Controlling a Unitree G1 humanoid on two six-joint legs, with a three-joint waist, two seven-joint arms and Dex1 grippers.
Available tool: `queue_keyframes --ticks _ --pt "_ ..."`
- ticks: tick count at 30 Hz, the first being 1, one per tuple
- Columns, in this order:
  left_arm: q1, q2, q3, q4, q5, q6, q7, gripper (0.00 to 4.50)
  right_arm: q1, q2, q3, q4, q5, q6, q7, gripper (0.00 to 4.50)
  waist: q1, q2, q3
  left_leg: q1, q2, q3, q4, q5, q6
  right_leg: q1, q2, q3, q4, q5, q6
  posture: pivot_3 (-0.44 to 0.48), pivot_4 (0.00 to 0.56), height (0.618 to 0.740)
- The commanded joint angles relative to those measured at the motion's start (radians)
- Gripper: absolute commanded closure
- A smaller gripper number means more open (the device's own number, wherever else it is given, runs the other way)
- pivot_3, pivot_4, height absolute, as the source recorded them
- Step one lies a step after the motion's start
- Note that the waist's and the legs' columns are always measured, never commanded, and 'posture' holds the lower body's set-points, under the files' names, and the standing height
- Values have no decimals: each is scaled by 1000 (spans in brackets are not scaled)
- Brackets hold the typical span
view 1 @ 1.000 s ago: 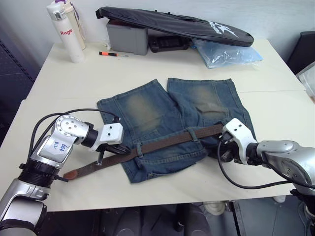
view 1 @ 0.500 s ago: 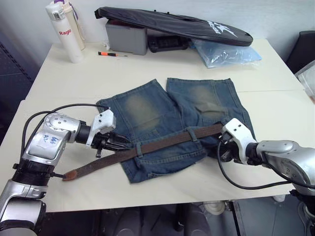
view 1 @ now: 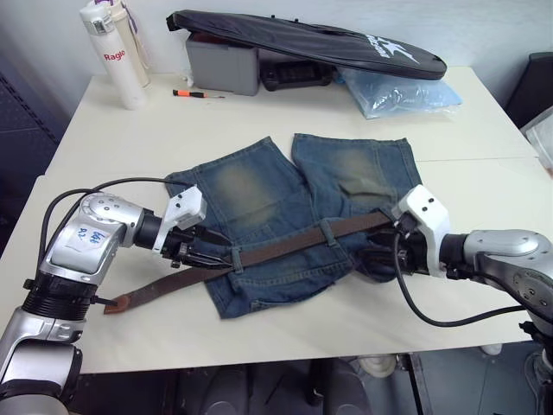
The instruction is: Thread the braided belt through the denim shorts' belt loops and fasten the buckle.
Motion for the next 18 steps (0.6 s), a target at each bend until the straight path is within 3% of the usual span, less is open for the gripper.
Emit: queue_keyframes --ticks 1,5,11,18 --pt "-33 6 5 16 1 -28 -21 1615 14 -52 -140 -47 45 36 8 39 1 0 0 0 0 0 0 0 0 0 0 0 0 0 0 0 150 740" --pt "-37 3 0 21 -1 -38 -33 1615 79 -90 -208 -34 21 81 -26 39 3 0 0 -1 0 0 0 0 0 0 0 0 -1 0 0 0 150 740" --pt "-27 -1 -9 0 0 -39 -31 1615 94 -1 -179 20 -53 46 -152 39 -3 0 0 0 0 2 0 -1 0 0 0 1 0 0 0 0 150 740" --pt "-14 17 0 -27 -3 -31 -24 1615 86 33 -105 93 -108 28 -196 39 -1 0 0 0 0 2 0 -1 0 0 0 1 0 0 0 0 150 740"
